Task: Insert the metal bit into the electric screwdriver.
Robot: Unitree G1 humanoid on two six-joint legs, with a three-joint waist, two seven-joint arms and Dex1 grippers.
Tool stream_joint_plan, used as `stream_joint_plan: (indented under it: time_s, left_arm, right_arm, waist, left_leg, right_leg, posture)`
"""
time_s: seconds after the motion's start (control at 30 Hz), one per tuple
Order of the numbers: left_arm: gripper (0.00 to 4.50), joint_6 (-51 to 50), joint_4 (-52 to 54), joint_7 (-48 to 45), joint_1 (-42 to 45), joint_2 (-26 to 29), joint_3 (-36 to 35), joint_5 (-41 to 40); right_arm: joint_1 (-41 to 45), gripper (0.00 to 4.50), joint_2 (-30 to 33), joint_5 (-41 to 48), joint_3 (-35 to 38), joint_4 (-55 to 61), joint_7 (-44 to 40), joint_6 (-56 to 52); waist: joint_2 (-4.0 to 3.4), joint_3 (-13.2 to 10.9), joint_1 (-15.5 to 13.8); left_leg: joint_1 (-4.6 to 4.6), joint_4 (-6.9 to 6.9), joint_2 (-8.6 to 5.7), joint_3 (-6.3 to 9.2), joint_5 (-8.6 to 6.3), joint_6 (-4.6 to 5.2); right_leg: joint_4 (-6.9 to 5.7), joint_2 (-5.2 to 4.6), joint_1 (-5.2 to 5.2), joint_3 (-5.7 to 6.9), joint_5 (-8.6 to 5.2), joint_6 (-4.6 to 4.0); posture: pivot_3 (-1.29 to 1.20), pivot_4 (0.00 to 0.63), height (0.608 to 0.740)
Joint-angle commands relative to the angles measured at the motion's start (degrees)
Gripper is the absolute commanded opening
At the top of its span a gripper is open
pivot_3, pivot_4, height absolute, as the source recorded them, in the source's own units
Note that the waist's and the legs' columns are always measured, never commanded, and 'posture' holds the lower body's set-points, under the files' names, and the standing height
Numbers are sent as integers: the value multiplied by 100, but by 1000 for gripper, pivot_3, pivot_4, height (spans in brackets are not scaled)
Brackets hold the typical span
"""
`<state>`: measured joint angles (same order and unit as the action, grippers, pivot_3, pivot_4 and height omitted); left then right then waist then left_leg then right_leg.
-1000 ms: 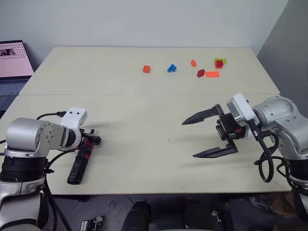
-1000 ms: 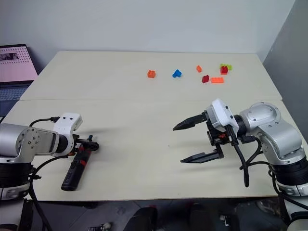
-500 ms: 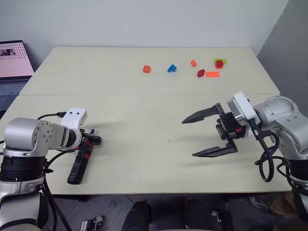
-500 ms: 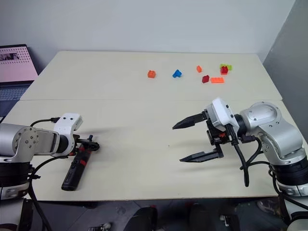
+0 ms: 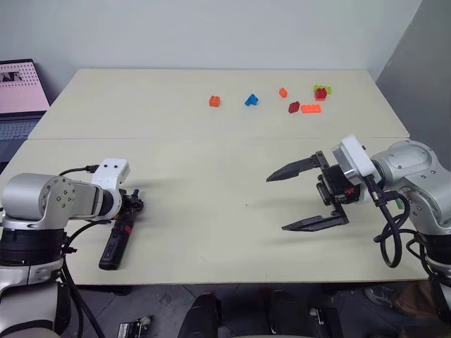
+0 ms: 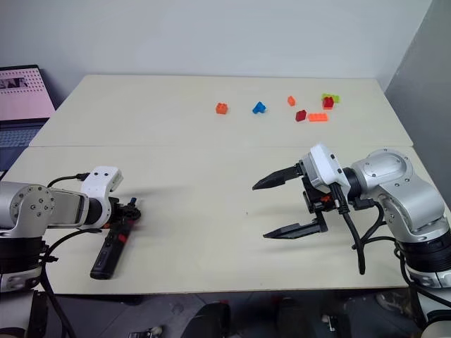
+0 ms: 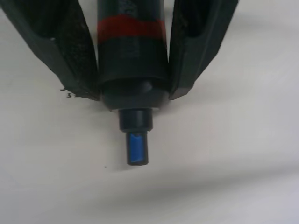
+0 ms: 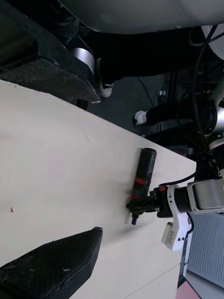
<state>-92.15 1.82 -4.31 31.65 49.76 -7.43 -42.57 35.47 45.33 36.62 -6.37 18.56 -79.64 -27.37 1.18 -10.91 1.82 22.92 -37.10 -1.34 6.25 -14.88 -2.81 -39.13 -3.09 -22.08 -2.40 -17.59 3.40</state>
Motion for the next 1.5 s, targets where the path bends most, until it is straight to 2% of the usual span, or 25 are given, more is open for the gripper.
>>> stream_joint_plan:
  time_s: [0.03,0.2,0.37,0.47,0.6,0.8,1.03,1.2,1.3,1.5]
  left_arm:
    - [1642,-35,9,152,17,70,-225,-152]
    - [1642,-35,152,170,258,12,-273,30]
    - [1642,666,433,-457,943,-8,259,329]
    - [1642,886,499,-809,1461,-354,404,287]
    - [1642,1070,729,-1318,1704,-736,682,209]
    - [1642,1963,901,-1630,1800,-1970,952,274]
    - [1642,4229,626,-1998,1711,-3140,1482,1094]
    - [1642,6024,-75,-1889,1592,-3992,1664,1841]
    - [1642,6929,-347,-1995,1209,-4125,1812,2297]
    - [1642,7909,-552,-2083,628,-4226,1866,2832]
  right_arm:
    - [21,4500,69,32,157,153,35,3]
    - [-1,4500,83,15,156,152,44,20]
    - [-30,4500,151,16,252,139,147,-7]
    - [-148,4500,251,91,428,195,315,-122]
    - [-329,4500,345,192,707,352,611,-304]
    - [-763,4500,551,444,1347,749,1218,-713]
    - [-1038,4500,500,631,1889,1015,2125,-1061]
    - [-1225,4500,429,278,1926,1012,2652,-931]
    - [-1302,4500,374,136,1875,1040,2822,-836]
    - [-1376,4500,406,135,1856,1088,2865,-820]
  waist:
    - [0,0,0]
    - [1,0,-3]
    - [6,3,-36]
    - [9,4,-53]
    - [9,4,-26]
    - [9,4,-6]
    - [9,4,-17]
    - [8,4,1]
    - [5,6,-47]
    - [5,6,-32]
  left_leg:
    - [0,0,1,0,0,0]
    - [1,0,0,2,1,-1]
    - [5,-3,-1,4,3,-5]
    - [6,-7,-7,3,5,-8]
    - [6,-11,-9,-8,6,-9]
    - [15,-15,-6,-10,6,-10]
    - [14,-28,-6,-14,7,-6]
    - [10,-53,-5,-21,3,2]
    - [8,-70,-9,-19,-3,11]
    - [8,-71,-11,-14,-4,14]
  right_leg:
    - [0,0,0,0,0,0]
    - [0,0,-1,2,0,0]
    - [0,1,0,6,0,0]
    - [2,-1,4,6,1,1]
    - [7,-3,7,-4,3,3]
    - [9,-3,0,-7,2,3]
    - [4,-2,5,-8,4,6]
    - [4,3,24,-5,8,13]
    - [8,1,39,0,10,17]
    - [5,0,36,-7,11,18]
  posture:
    - [0,150,740]
    - [0,150,740]
    - [0,150,740]
    - [0,150,740]
    - [0,150,740]
    - [0,150,740]
    - [0,150,740]
    - [0,150,740]
    - [0,150,740]
    - [0,150,740]
